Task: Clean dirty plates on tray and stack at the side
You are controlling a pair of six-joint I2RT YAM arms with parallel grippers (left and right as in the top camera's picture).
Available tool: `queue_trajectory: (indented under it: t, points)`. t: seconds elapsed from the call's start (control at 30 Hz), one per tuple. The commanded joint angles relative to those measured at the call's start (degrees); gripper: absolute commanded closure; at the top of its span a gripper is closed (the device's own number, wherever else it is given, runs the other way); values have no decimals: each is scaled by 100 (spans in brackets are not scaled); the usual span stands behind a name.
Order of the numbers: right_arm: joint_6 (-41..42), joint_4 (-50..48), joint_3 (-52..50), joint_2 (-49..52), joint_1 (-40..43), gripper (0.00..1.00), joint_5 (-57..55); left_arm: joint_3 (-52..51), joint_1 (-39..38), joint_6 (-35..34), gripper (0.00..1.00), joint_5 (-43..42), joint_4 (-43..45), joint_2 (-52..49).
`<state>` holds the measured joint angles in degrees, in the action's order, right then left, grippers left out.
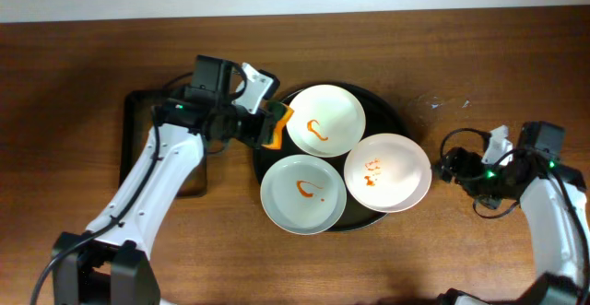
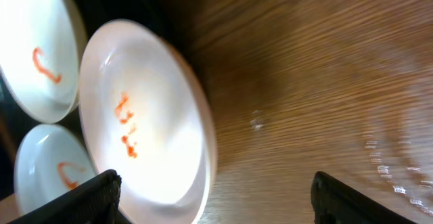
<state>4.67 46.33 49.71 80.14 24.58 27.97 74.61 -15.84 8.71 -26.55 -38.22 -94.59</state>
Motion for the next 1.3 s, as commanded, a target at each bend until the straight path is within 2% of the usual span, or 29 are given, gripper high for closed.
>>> queue_trajectory:
  t: [0.0, 0.1, 0.17, 0.23, 0.37, 0.43, 0.63, 0.7, 0.9, 0.97, 1.27]
  points:
    - [-295, 13, 109, 549, 20, 16, 608, 125, -474, -337, 100, -55, 186, 160]
    - [-295, -92, 107, 1202, 20, 34, 610, 125, -977, -356, 100, -26, 245, 140]
    - [-295, -166, 103, 1360, 20, 39, 612, 125, -1235, -584, 100, 52, 402, -15]
    - [-295, -264, 103, 1379, 17, 53, 612, 125, -1545, -660, 100, 48, 564, -308]
    - [-289, -483, 96, 1379, -352, 59, 566, 125, -1941, -750, 100, 50, 763, -540]
    - [-205, -520, 94, 1379, -507, 67, 236, 125, -2092, -752, 99, 50, 787, -581]
    - [-208, -492, 72, 1384, -514, 90, 219, 125, -2249, -809, 100, 76, 1067, -614]
    - [-208, -474, 72, 1384, -514, 93, 219, 125, -2409, -811, 100, 109, 1231, -754]
    - [-208, -474, 72, 1384, -514, 94, 219, 125, -2651, -850, 99, 92, 1641, -1161]
    - [-210, -474, 72, 1384, -514, 96, 216, 125, -2669, -1172, 100, 87, 1792, -1158]
    - [94, -476, 74, 1381, -514, 96, -17, 125, -3115, -1687, 100, 92, 2197, -1541]
